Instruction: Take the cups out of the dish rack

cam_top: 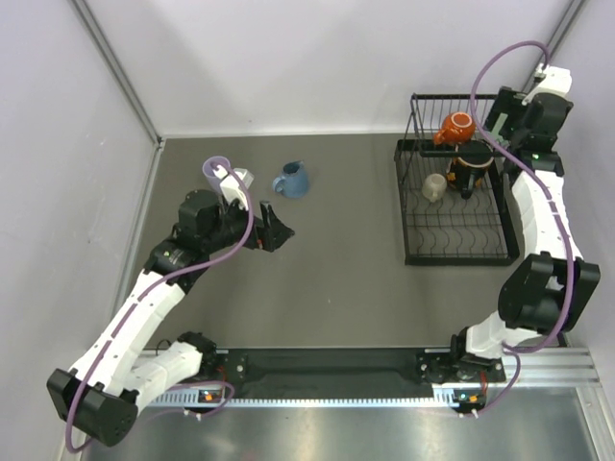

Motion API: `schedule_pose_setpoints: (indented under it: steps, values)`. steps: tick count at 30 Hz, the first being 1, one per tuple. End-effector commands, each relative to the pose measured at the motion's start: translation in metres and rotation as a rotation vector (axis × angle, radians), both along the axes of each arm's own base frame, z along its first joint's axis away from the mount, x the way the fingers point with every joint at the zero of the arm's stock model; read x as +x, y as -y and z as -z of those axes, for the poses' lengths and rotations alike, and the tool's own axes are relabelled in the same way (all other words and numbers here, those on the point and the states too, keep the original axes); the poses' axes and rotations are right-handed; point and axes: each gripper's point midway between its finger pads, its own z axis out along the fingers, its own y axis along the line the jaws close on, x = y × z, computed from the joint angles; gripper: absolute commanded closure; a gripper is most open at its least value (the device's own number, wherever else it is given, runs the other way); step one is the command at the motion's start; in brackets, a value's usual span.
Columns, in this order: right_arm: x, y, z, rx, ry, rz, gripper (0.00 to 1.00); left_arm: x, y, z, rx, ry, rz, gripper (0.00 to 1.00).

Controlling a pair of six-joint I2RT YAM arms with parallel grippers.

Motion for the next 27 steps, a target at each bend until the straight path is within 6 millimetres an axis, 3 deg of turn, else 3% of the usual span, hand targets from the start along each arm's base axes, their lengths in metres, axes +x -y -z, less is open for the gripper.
schedule_pose_setpoints:
  steps: [1,7,17,20,27]
  values:
    - [0.012,0.016,-0.018,-0.061,0.070,-0.007,0.00,0.006,-0.002,-0.014,0.013,0.048,-0.013,0.02]
    - [0.031,0.010,-0.019,-0.058,0.094,-0.080,0.00,0.005,-0.001,-0.008,0.018,0.033,-0.004,0.02]
    - [0.051,0.019,0.001,-0.113,0.052,-0.086,0.05,0.009,-0.009,-0.004,0.047,0.041,-0.043,0.02]
    - [0.055,0.014,0.003,-0.104,0.051,-0.119,0.06,0.008,-0.007,-0.004,0.045,0.038,-0.032,0.02]
    - [0.056,0.011,0.008,-0.124,0.035,-0.148,0.22,0.006,-0.008,-0.005,0.047,0.042,-0.029,0.02]
